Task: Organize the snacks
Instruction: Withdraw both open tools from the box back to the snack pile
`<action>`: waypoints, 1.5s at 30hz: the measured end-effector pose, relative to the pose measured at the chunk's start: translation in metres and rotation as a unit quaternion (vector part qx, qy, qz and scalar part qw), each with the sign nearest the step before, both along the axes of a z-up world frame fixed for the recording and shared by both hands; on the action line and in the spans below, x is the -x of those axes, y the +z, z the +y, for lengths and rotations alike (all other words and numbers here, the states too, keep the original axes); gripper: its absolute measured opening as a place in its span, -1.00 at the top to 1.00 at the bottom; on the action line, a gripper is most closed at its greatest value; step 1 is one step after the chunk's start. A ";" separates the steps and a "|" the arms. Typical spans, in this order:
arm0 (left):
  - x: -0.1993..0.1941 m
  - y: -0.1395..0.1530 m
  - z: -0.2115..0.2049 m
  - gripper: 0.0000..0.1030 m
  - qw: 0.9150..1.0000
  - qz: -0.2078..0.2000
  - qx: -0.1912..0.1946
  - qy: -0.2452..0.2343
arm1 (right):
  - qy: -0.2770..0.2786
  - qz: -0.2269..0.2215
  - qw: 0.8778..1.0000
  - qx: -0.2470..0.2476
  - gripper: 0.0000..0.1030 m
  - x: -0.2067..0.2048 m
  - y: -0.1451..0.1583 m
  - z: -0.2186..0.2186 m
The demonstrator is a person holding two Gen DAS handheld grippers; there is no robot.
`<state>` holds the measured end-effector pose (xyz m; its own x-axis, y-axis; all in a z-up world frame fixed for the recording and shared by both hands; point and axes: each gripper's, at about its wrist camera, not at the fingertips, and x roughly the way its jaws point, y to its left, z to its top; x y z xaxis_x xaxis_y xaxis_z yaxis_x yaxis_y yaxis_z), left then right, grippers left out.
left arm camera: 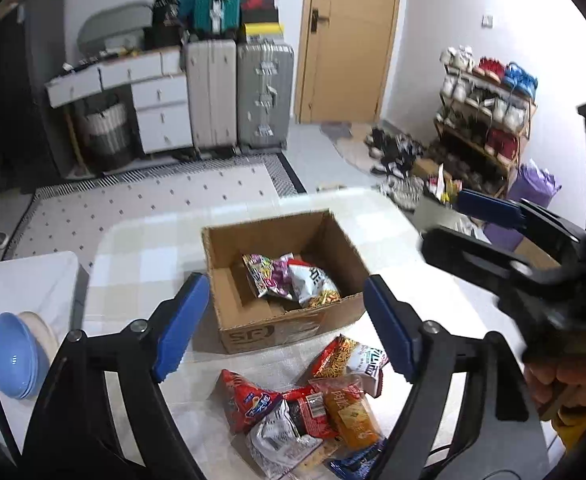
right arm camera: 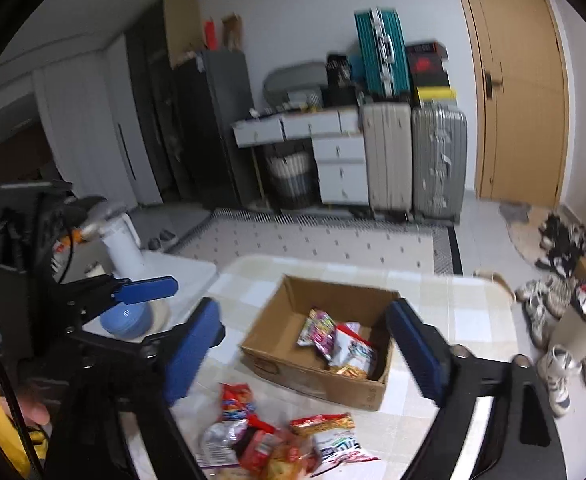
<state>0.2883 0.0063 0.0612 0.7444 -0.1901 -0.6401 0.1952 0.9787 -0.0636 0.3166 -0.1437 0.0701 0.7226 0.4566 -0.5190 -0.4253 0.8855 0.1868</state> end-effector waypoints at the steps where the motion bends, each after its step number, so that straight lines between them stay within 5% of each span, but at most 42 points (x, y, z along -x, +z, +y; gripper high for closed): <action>1: 0.013 0.010 0.001 -0.56 1.000 -0.012 0.000 0.005 | -0.001 -0.013 1.000 -0.003 -0.81 0.011 0.007 -0.002; 6: 0.078 0.054 0.001 -0.78 0.996 -0.072 -0.024 0.049 | 0.002 -0.069 0.998 -0.010 -0.96 0.068 0.038 -0.006; 7: 0.092 0.063 0.000 -1.00 0.994 -0.086 -0.034 0.059 | 0.002 -0.080 0.997 -0.009 -0.97 0.081 0.043 -0.007; 15: 0.186 0.103 0.006 -0.98 0.983 -0.143 -0.037 0.107 | -0.006 -0.143 0.990 -0.007 -0.99 0.153 0.060 -0.012; 21: 0.259 0.103 0.017 -0.98 0.969 -0.207 -0.035 0.130 | 0.002 -0.189 0.982 -0.001 -0.99 0.202 0.048 -0.014; 33: 0.310 -0.005 0.040 -0.98 0.978 -0.168 0.000 0.123 | -0.018 -0.163 0.986 -0.023 -0.99 0.241 -0.035 -0.020; 45: 0.223 -0.128 0.031 -0.98 0.991 -0.042 0.018 0.125 | -0.034 -0.075 0.996 -0.027 -0.99 0.223 -0.120 -0.023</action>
<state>0.0650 0.0378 -0.0672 0.8214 -0.0149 -0.5701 -0.0463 0.9946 -0.0926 0.0936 -0.1662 -0.0498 0.8204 0.4277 -0.3796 -0.3911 0.9039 0.1733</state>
